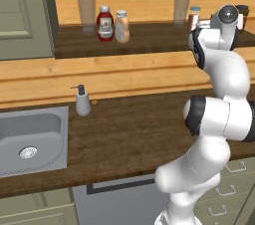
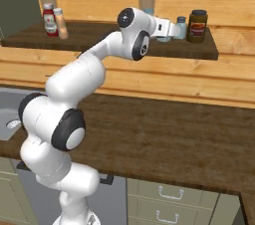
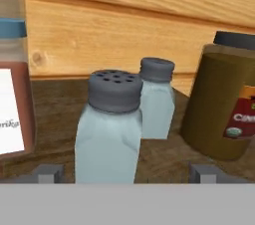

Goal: Put the shaker and condiment bottle from the counter next to their counterparts in the cabinet.

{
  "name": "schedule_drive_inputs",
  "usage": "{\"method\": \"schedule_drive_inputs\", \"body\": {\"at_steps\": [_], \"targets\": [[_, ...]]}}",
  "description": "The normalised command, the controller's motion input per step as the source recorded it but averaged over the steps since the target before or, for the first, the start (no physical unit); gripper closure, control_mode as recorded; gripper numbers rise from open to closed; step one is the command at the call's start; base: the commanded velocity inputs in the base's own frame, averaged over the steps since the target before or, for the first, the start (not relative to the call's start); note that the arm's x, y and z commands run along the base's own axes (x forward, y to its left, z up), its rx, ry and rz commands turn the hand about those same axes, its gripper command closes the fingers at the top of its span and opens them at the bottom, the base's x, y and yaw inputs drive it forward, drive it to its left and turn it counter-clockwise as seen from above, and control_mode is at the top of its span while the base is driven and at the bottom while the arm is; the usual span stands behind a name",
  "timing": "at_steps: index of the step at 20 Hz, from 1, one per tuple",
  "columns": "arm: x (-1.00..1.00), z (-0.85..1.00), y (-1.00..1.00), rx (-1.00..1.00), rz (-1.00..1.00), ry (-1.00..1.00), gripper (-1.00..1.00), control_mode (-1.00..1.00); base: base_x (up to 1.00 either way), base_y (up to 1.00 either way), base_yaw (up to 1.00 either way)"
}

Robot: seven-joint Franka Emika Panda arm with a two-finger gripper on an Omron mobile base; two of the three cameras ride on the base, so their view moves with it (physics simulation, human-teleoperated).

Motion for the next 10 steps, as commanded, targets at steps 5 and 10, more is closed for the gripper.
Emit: {"method": "schedule_drive_inputs", "body": {"at_steps": [5, 10], "targets": [[-1.00, 0.02, 0.00, 0.01, 0.00, -0.01, -1.00, -1.00, 0.00, 0.00, 0.00], [-1.00, 0.16, 0.01, 0.08, 0.03, 0.00, -1.00, -1.00, 0.00, 0.00, 0.00]]}}
